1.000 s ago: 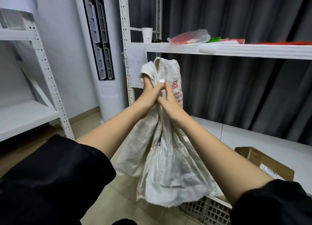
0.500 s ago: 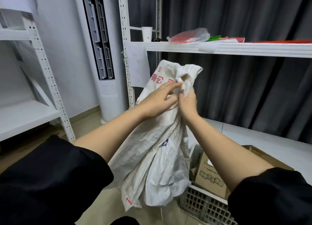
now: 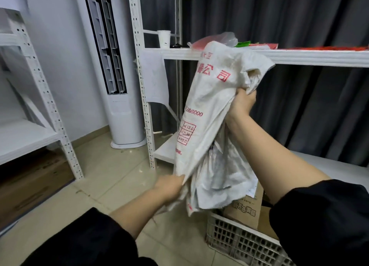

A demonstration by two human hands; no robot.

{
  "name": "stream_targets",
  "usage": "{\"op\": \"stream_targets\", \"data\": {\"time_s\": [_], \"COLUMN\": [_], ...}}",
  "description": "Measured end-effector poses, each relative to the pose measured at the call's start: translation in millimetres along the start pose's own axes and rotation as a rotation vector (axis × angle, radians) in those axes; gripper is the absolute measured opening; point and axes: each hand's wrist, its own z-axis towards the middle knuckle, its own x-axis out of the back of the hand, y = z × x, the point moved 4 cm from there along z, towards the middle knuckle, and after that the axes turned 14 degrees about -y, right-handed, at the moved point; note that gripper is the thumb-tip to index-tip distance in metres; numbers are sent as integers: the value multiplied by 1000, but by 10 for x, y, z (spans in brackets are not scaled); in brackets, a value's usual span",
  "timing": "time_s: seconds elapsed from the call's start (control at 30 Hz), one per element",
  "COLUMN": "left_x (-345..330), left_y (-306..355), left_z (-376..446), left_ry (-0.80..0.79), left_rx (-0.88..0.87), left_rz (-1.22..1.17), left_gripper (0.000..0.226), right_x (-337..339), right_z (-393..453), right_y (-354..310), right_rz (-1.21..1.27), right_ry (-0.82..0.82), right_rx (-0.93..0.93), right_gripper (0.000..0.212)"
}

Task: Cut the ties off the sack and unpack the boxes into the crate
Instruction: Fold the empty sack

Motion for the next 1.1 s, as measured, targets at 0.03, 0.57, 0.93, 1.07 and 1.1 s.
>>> {"op": "stream_targets", "data": {"time_s": [0.03,0.57,0.93,1.07,1.1], "left_x": [-7,696,1004,1142,1232], "left_y": [126,-946,-663,-584,-605], "left_z": [3,-14,-258,-323,-331], "left_ry": [-28,381,-9,-20,3], "left_rx": [-21,69,-464,-687,-731], "left_rz": [9,-1141,-1493,-1702,-1771], "left_gripper": [37,85,116,98,96], "right_x": [-32,303,489,559,592], "right_z": [-5,165,-62,-53,-42], "right_y": [-6,-165,-135,-166,-165], "right_rz": [9,-97,-30,-125,-152], "right_ry": [-18,-420,-560,-536,-528], "right_rx": [-5,-190,-494,-450,-442], "right_gripper": [44,27,18,22,22]}}
